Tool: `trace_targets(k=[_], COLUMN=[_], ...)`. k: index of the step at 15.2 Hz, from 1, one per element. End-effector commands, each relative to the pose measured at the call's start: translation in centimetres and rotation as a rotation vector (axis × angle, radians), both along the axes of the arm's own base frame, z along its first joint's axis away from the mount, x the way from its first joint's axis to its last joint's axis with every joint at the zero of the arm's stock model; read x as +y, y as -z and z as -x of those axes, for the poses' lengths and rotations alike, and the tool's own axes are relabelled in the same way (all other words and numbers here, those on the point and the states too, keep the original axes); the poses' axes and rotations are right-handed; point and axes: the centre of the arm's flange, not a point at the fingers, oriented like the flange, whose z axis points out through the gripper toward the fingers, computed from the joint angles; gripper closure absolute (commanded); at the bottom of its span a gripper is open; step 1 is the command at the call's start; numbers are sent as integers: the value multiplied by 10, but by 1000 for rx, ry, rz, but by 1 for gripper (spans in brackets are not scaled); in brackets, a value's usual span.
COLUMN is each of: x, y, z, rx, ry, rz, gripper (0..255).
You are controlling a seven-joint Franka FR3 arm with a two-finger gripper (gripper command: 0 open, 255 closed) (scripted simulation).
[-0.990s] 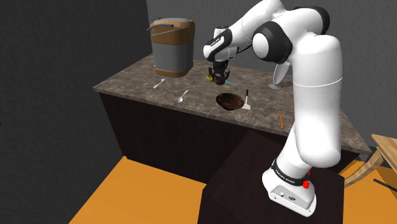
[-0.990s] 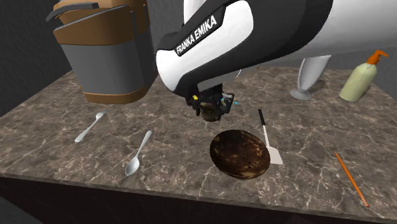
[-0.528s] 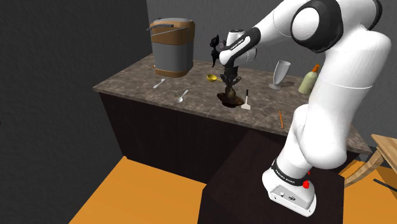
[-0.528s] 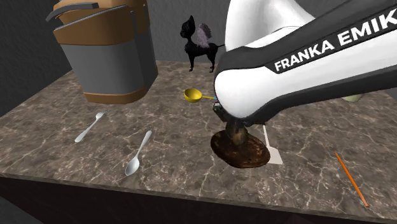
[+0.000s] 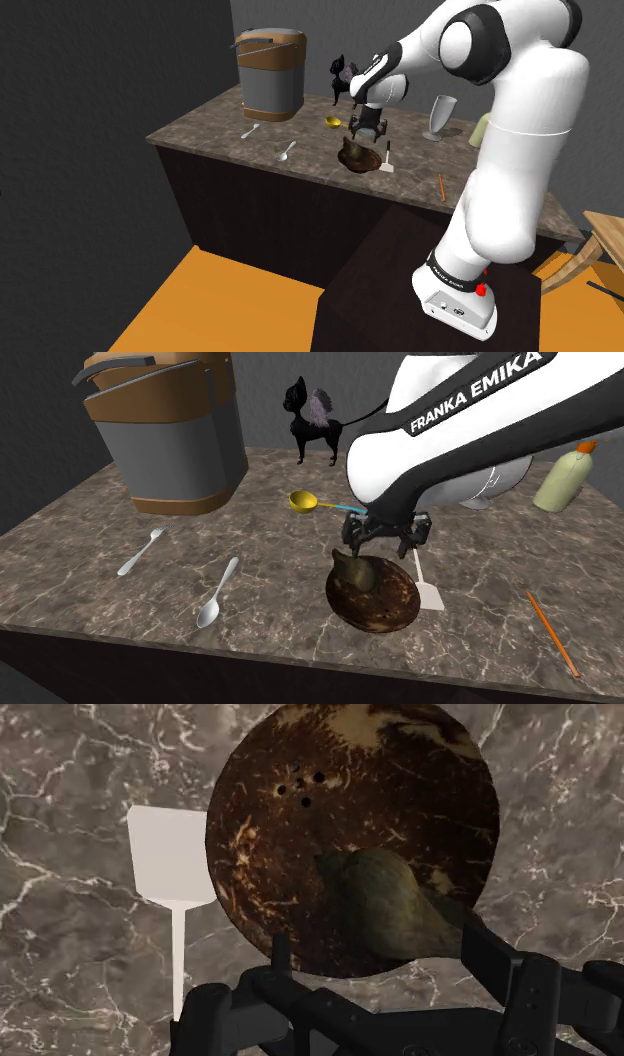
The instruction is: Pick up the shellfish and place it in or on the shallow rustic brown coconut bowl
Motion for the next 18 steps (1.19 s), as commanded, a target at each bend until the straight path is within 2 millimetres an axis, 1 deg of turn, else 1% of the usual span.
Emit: trace_targets(k=[1, 2, 3, 9, 10, 18], x=[-31, -44, -46, -43, -42, -42], y=[15, 23, 24, 55, 64, 64], z=[-8, -17, -19, -22, -22, -22], rx=[-25, -29, -30, -30, -30, -30], ry=[-384, -532, -549, -549, -549, -549], rz=[-72, -106, -111, -111, -111, -111], gripper=[0, 0, 0, 0, 0, 0])
